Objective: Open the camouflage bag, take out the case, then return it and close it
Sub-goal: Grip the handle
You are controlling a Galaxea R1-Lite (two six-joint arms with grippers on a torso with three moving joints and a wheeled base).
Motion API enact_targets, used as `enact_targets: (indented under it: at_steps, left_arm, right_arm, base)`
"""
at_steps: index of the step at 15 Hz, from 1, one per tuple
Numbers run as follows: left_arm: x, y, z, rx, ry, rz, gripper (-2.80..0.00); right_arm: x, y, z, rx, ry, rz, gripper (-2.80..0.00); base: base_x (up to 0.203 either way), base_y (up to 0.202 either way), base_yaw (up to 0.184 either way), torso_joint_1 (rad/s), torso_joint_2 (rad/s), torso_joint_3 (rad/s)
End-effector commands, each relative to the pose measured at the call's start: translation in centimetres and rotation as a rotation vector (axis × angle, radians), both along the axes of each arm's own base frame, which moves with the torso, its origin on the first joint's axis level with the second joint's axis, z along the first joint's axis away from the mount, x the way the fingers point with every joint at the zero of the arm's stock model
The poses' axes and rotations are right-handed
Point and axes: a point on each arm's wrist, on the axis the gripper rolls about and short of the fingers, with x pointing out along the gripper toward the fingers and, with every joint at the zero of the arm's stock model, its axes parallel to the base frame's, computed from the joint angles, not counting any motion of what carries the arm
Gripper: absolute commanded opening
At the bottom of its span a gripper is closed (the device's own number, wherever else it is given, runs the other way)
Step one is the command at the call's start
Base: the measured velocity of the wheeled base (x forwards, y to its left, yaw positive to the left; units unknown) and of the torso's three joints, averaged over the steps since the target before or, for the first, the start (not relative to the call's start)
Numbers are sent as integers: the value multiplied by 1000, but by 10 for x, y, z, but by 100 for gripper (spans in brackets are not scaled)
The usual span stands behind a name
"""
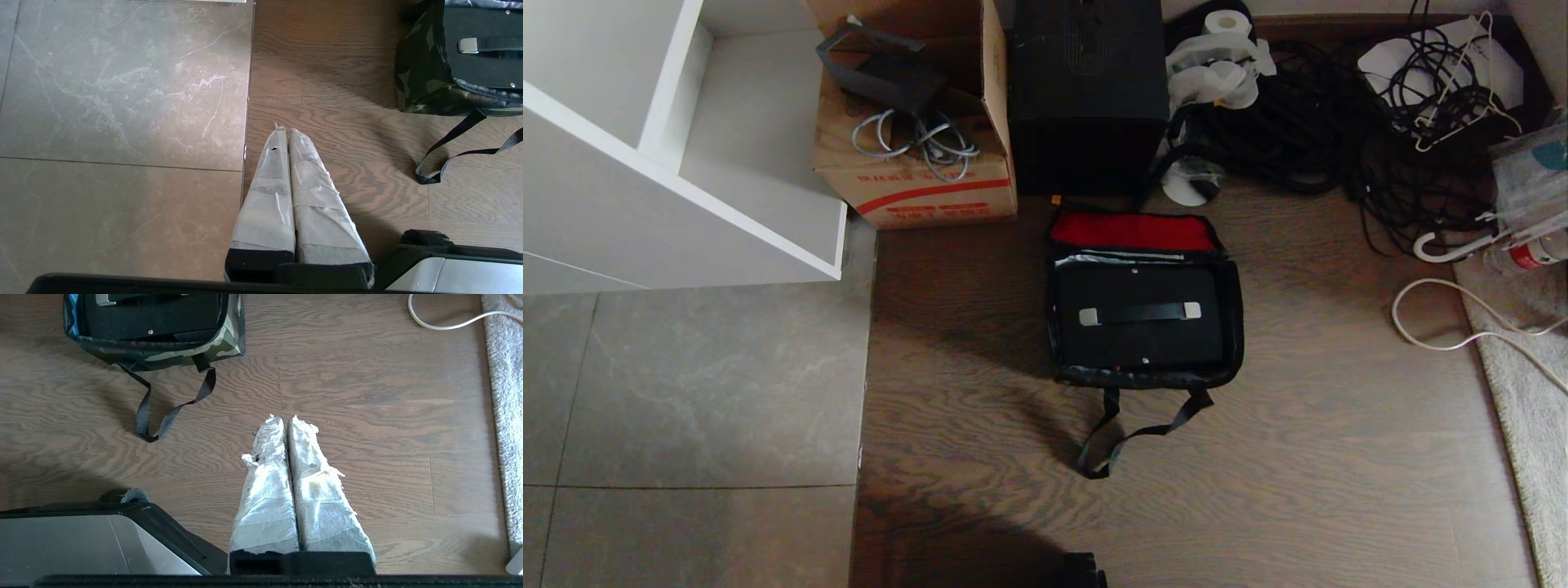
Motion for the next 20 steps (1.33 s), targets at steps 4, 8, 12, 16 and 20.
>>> enact_targets:
  at_steps: [4,8,12,16,20]
  left_arm:
    - [1,0,-3,-1,8,0,-280]
    - [1,0,-3,-1,8,0,-280]
    - [1,0,-3,-1,8,0,-280]
    - [1,0,-3,-1,8,0,-280]
    - [1,0,-3,-1,8,0,-280]
  right_arm:
    - [0,0,0,1,2,0,-280]
    - [0,0,0,1,2,0,-280]
    - [0,0,0,1,2,0,-280]
    - [0,0,0,1,2,0,-280]
    - [0,0,0,1,2,0,-280]
  base:
    - [0,0,0,0,0,0]
    - [0,0,0,0,0,0]
    - [0,0,0,0,0,0]
    - [0,0,0,0,0,0]
    - [0,0,0,0,0,0]
